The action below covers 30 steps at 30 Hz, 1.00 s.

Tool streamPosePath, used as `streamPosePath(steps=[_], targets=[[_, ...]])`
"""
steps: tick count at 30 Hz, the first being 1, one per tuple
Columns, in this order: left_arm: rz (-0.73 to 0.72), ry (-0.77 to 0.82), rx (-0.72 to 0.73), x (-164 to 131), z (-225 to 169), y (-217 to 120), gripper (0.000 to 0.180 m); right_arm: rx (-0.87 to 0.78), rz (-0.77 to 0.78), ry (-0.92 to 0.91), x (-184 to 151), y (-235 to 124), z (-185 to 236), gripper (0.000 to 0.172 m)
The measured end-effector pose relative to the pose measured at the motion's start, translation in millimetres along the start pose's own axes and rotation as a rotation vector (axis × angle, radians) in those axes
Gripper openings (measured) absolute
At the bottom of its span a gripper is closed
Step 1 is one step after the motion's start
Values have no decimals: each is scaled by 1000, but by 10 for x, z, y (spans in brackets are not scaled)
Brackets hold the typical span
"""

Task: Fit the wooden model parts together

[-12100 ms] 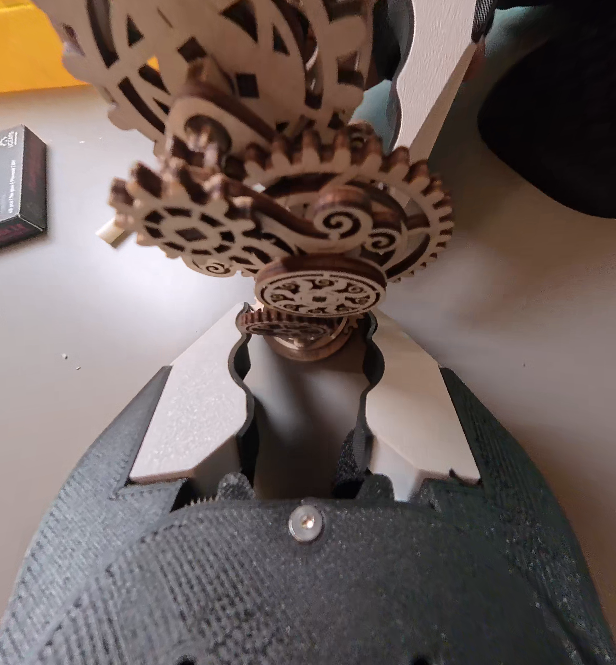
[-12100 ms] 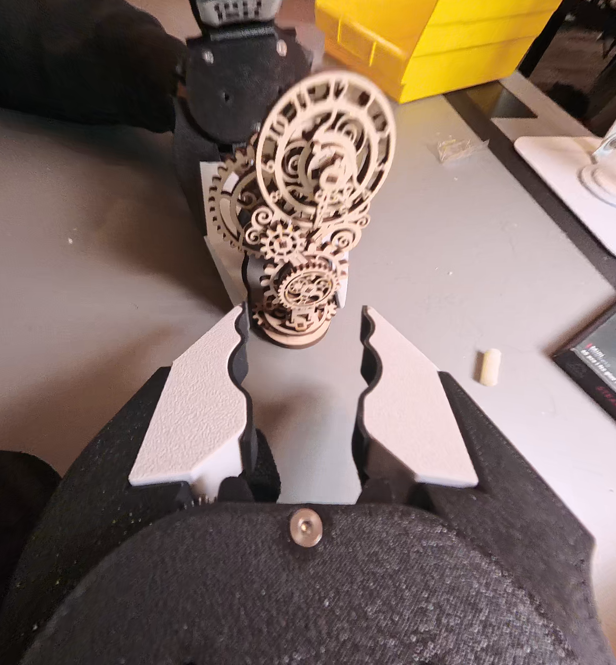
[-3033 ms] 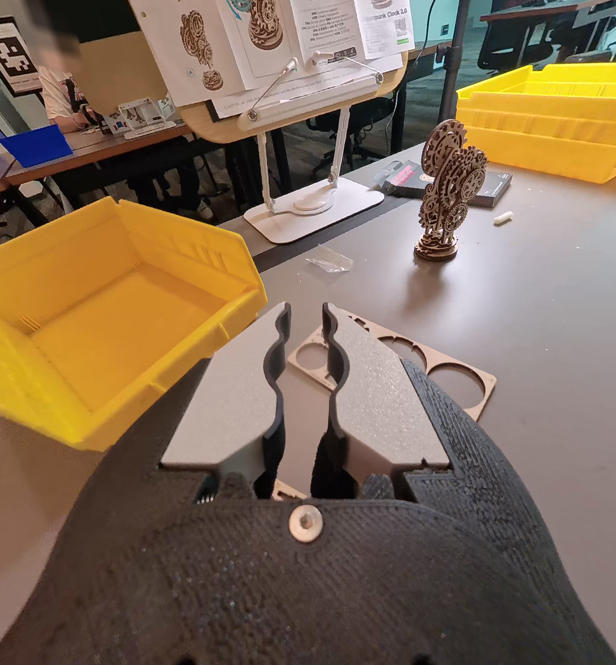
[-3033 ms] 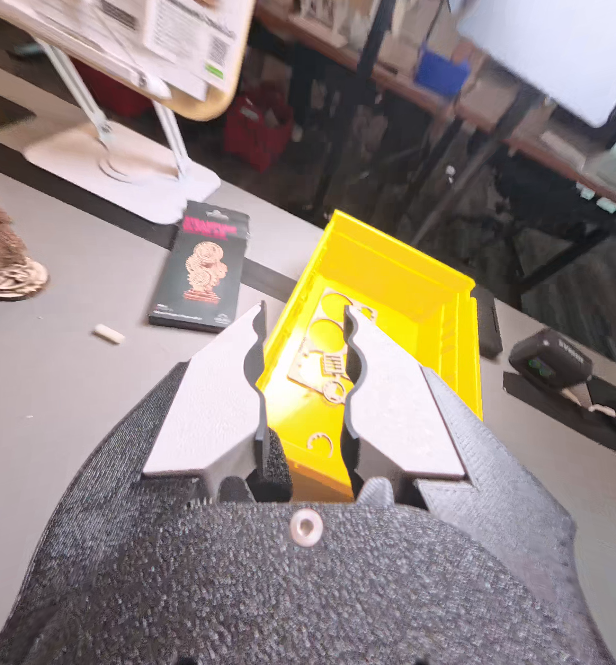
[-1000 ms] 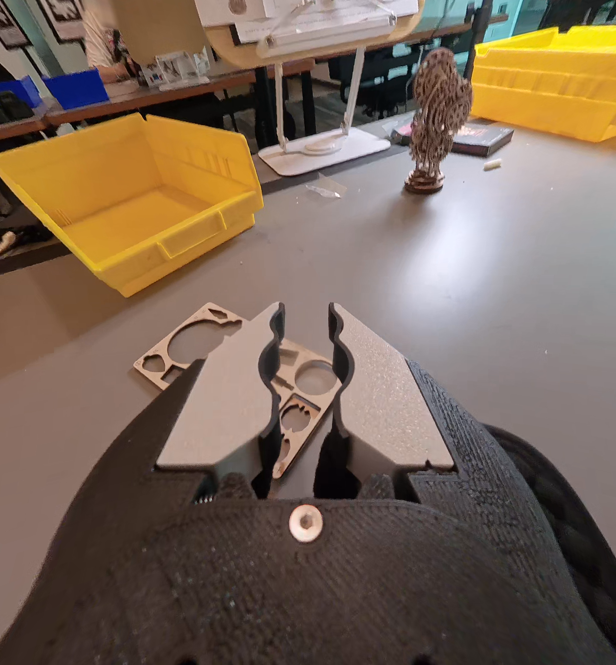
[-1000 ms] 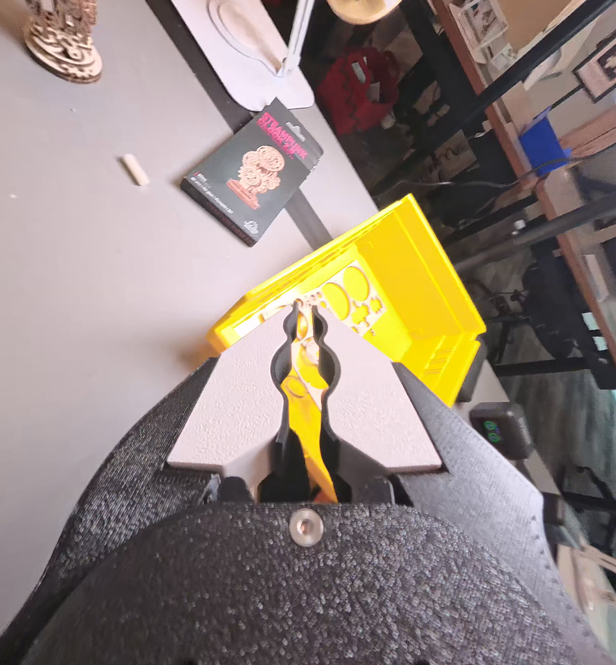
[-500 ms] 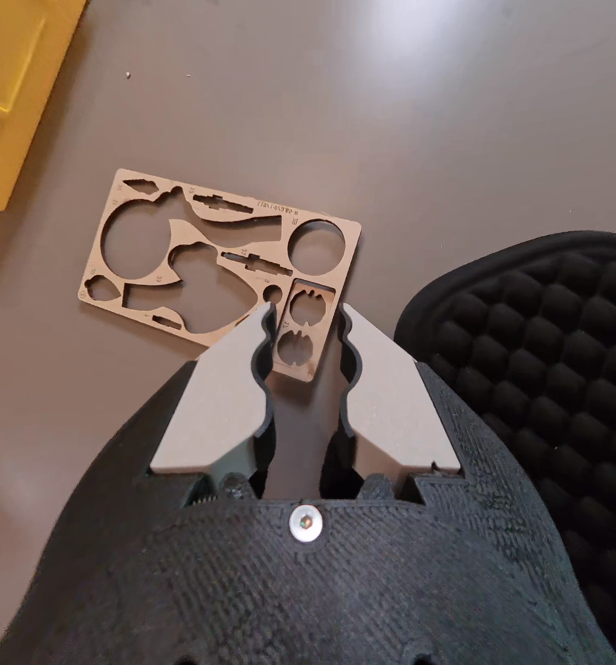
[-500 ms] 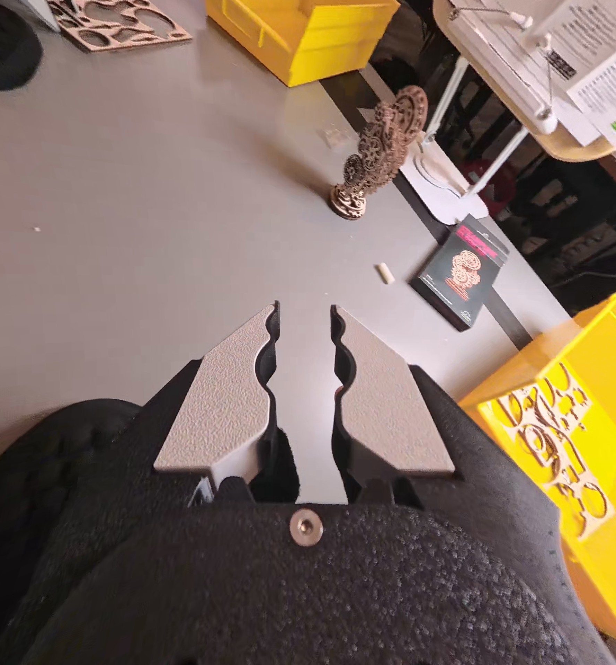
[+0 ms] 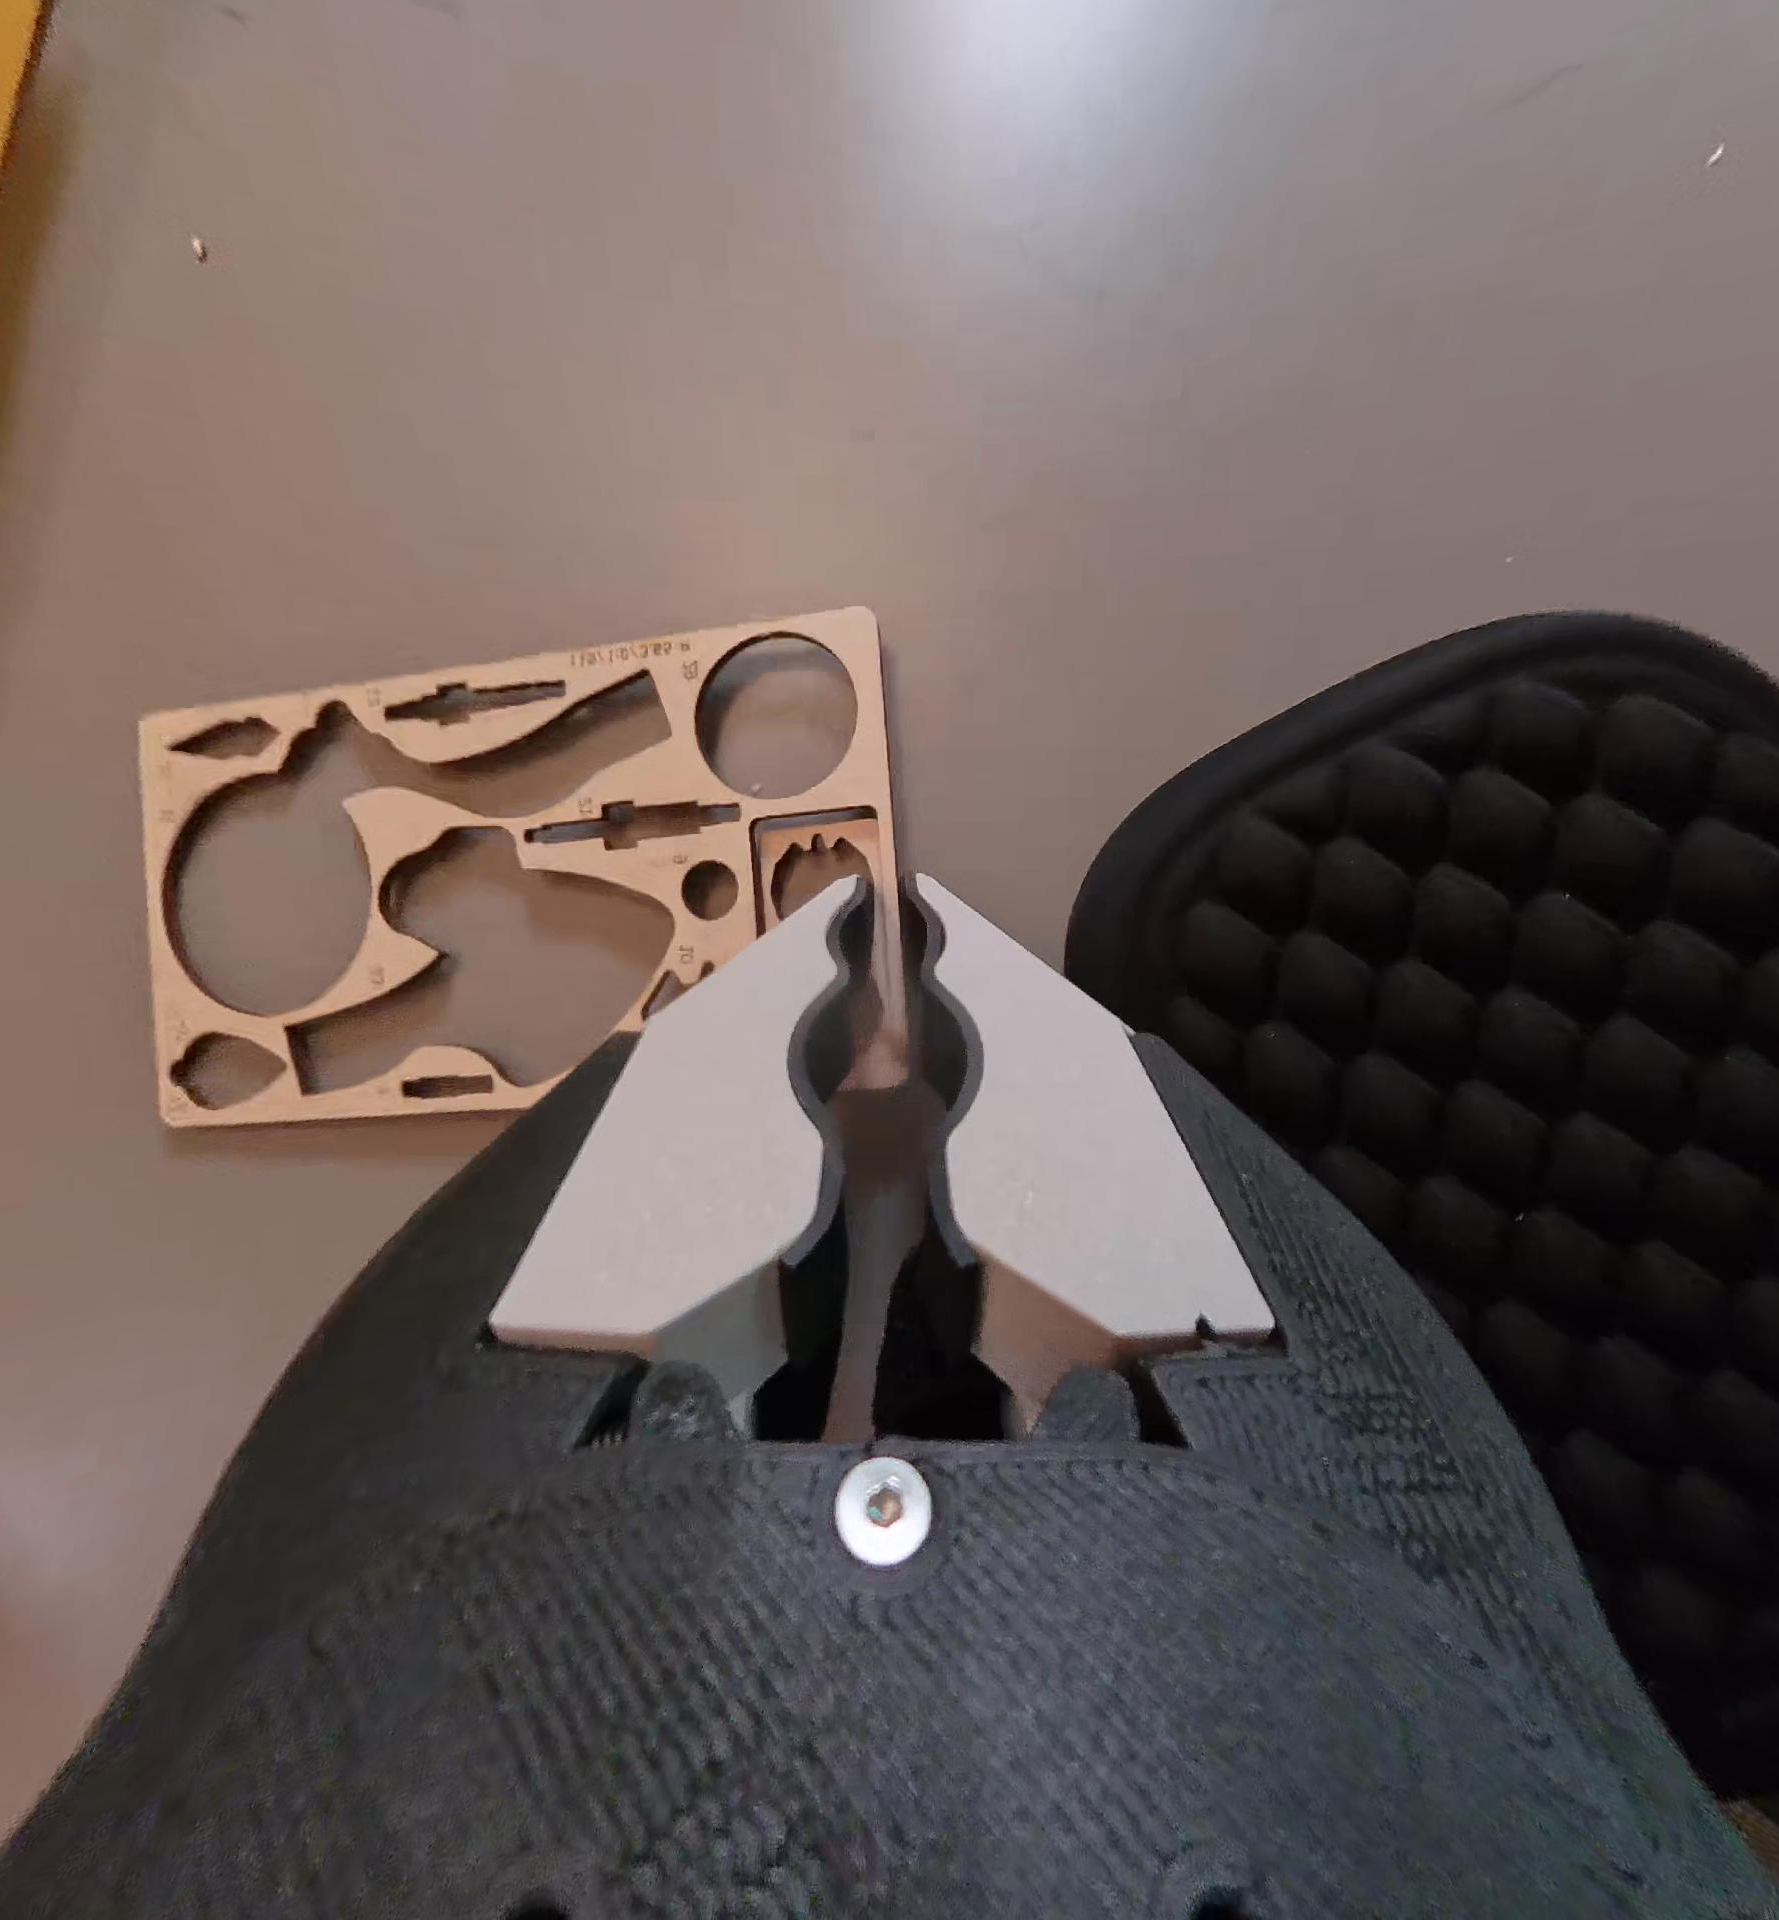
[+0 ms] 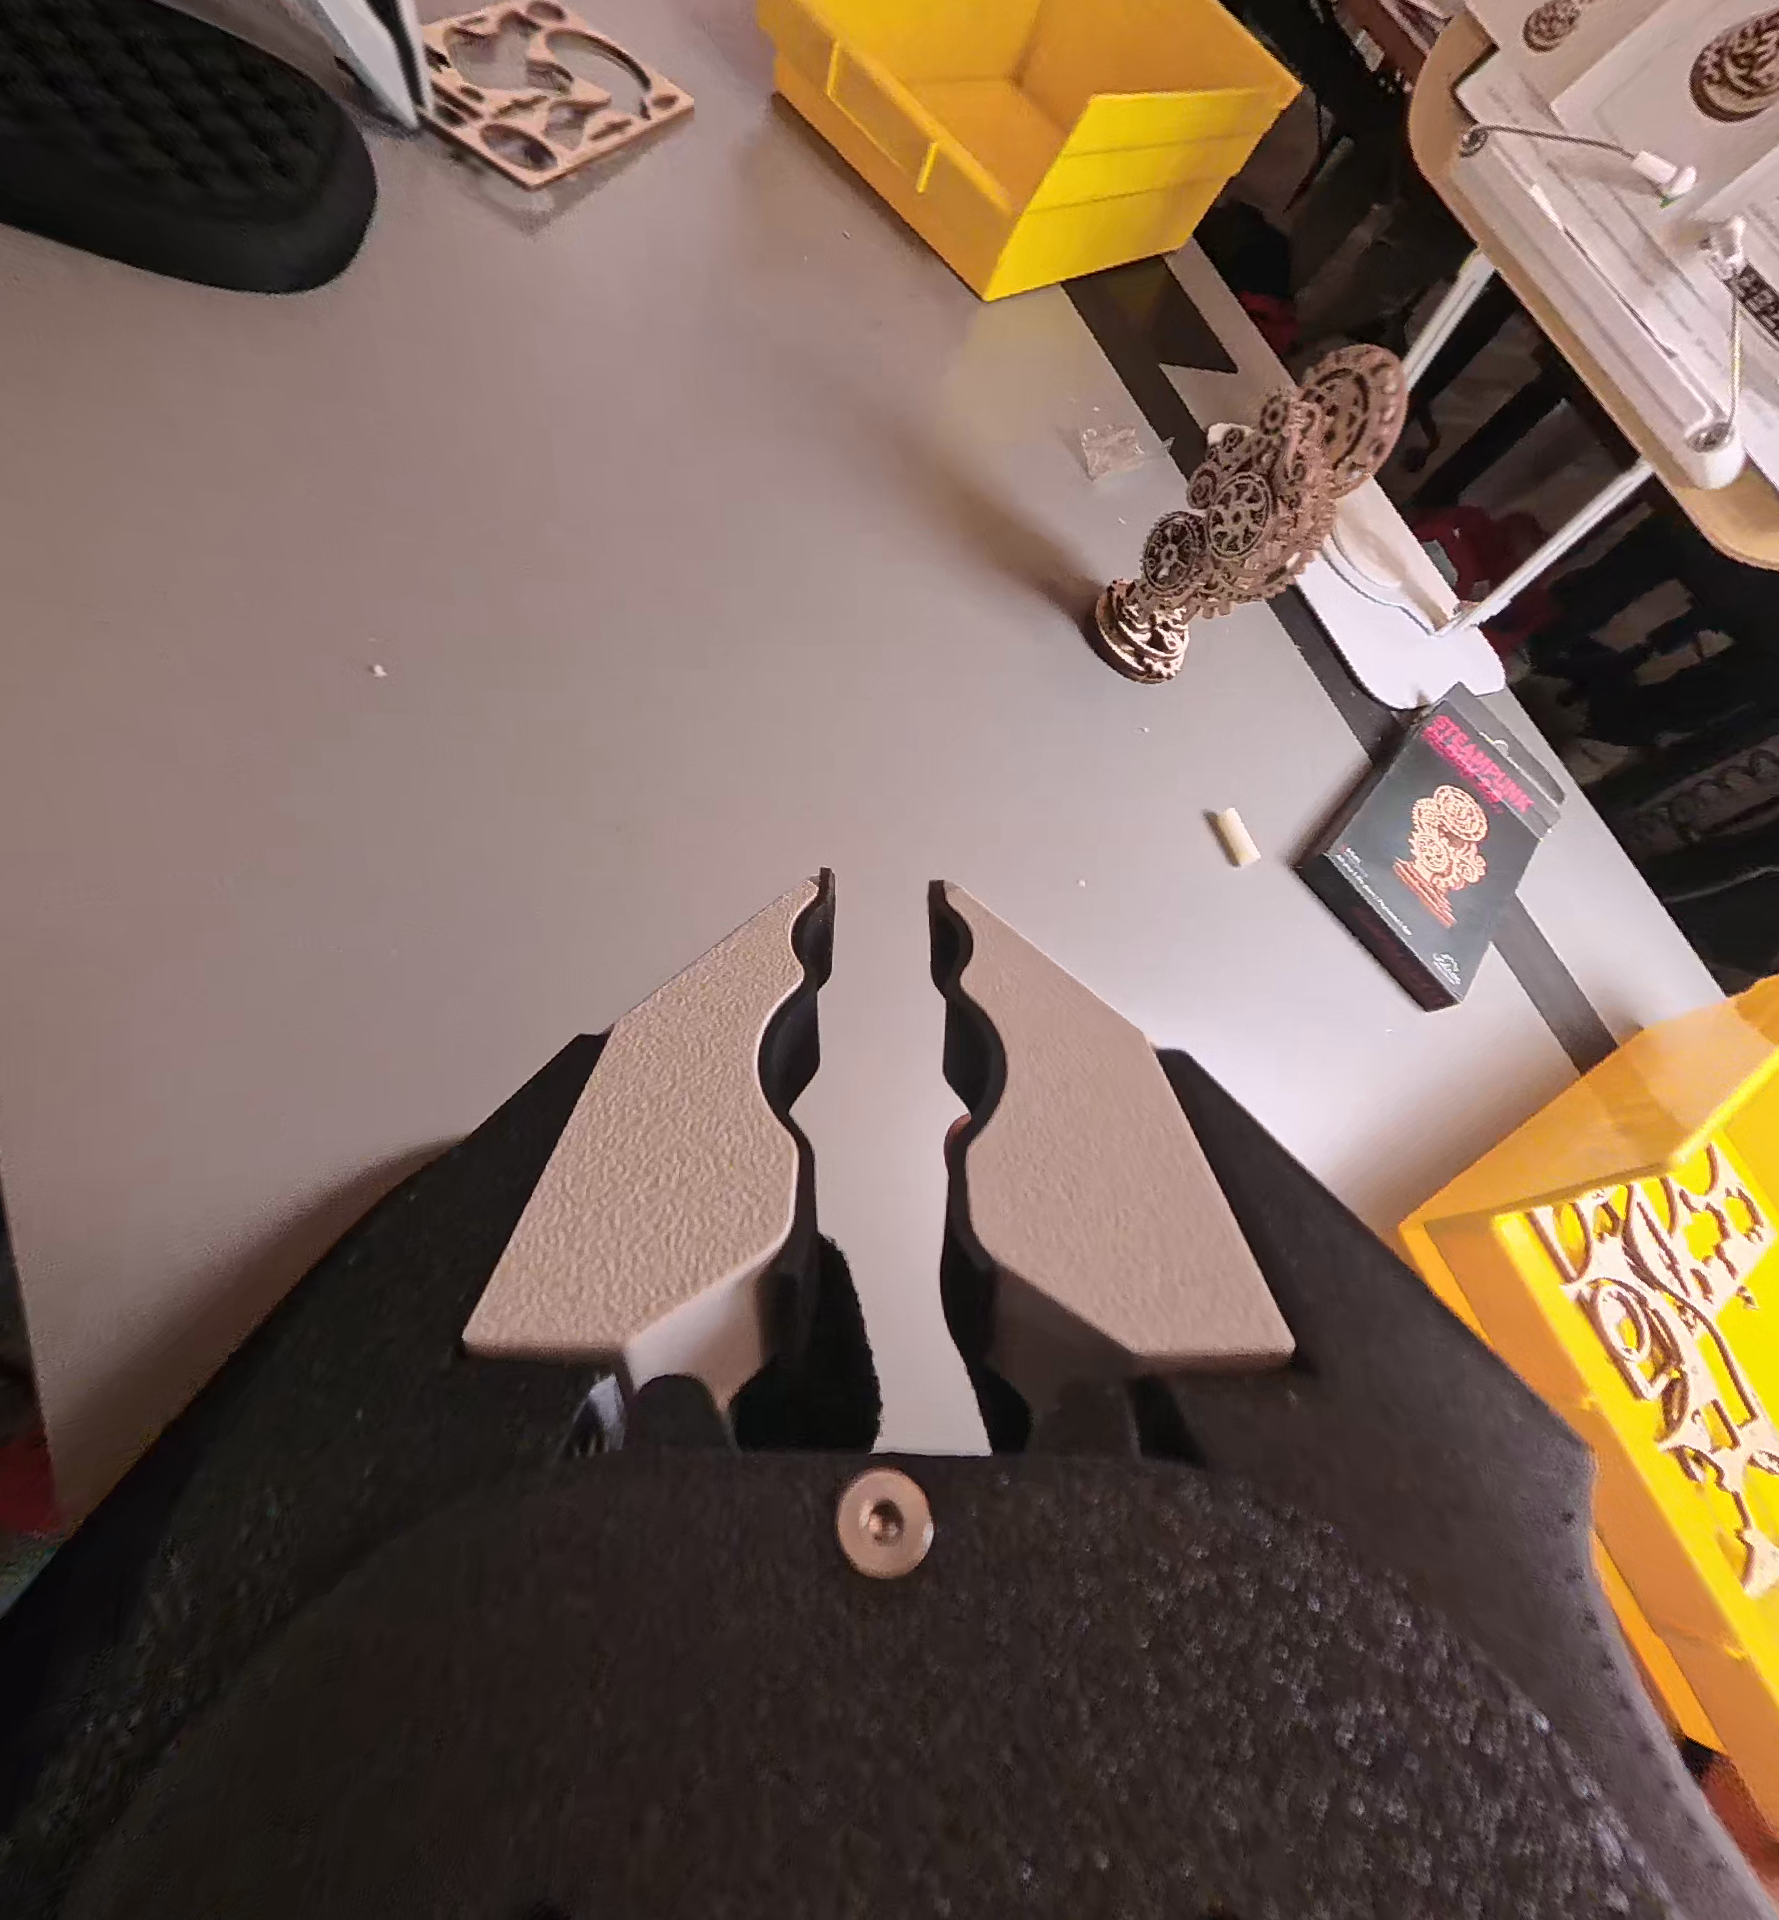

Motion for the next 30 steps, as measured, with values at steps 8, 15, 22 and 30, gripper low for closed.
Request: streamPosePath(steps=[8, 15, 22, 30], targets=[[-232, 141, 56, 310, -372, -384, 1, 33, -74, -50, 235, 35, 288, 14], [-364, 325, 85, 898, -824, -408, 1, 36, -182, -49, 794, 476, 534, 18], [-544, 555, 57, 1571, -1554, -197, 0, 447, -225, 651, 851, 951, 335, 38], [-719, 363, -145, 1708, -1567, -139, 37, 466, -303, 877, 322, 577, -73, 0]])
Point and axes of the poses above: each gripper's, where its closed fingertips meet, y out along the fingers, x out of its top, z = x × y across the jaws, the point moved 10 cm from there along -y, back along the fingers, and after that the axes turned 10 degrees about z, right-handed, at the moved point
